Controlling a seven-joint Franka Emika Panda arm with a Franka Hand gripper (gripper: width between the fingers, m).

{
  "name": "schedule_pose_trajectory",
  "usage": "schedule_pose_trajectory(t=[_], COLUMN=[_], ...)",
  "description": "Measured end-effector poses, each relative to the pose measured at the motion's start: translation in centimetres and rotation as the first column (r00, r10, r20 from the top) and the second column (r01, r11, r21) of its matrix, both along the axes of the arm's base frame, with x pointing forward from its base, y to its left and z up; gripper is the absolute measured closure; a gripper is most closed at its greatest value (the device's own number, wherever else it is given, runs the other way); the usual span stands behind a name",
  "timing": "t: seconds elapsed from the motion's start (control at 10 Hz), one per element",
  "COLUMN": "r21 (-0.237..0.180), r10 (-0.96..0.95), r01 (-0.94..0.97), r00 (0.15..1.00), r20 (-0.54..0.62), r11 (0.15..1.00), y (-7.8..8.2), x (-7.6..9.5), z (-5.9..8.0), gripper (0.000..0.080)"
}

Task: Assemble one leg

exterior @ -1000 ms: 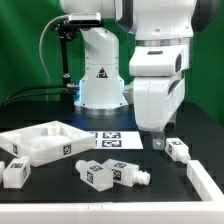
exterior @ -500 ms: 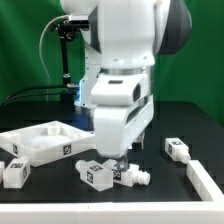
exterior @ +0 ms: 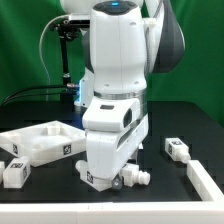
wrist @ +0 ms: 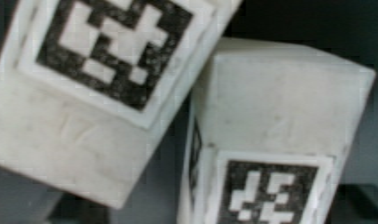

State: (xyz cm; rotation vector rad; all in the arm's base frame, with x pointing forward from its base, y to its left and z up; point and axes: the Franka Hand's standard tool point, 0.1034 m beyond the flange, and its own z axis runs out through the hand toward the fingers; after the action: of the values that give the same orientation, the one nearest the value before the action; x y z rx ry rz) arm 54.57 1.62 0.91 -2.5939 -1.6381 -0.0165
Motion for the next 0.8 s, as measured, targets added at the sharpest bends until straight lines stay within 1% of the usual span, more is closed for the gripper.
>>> schedule_pose_trajectory(t=[0.1, 0.2, 0.3, 0.4, 0.5, 0.6, 0.7, 0.8], r21=[0.000, 0.000, 0.000, 0.000, -0.002, -0.004, -0.012, -0.020], r10=[0.000, 0.000, 0.000, -0.001, -0.035, -0.064, -0.087, -0.100], r01=[0.000, 0.000, 0.000, 0.001, 0.035, 0.064, 0.086, 0.100], r00=[1.000, 1.000, 1.000, 1.000, 0.999, 0.998, 0.996, 0.995], r20=[0.000, 0.000, 0.000, -0.001, -0.017, -0.021, -0.026, -0.019], r11=[1.000, 1.000, 1.000, 1.000, 0.999, 0.998, 0.996, 0.995], y=[0.0, 0.0, 0.0, 0.1, 0.8, 2.2, 3.5, 4.1], x=[0.0, 0.0, 0.0, 0.0, -0.5, -1.3, -2.9, -4.2], z=[0.0, 0.0, 0.0, 0.0, 0.2, 1.1, 2.3, 3.5], gripper=[0.0406, 0.0406, 0.0515, 0.0515, 0.0515, 0.0515, 0.0515, 0.0515])
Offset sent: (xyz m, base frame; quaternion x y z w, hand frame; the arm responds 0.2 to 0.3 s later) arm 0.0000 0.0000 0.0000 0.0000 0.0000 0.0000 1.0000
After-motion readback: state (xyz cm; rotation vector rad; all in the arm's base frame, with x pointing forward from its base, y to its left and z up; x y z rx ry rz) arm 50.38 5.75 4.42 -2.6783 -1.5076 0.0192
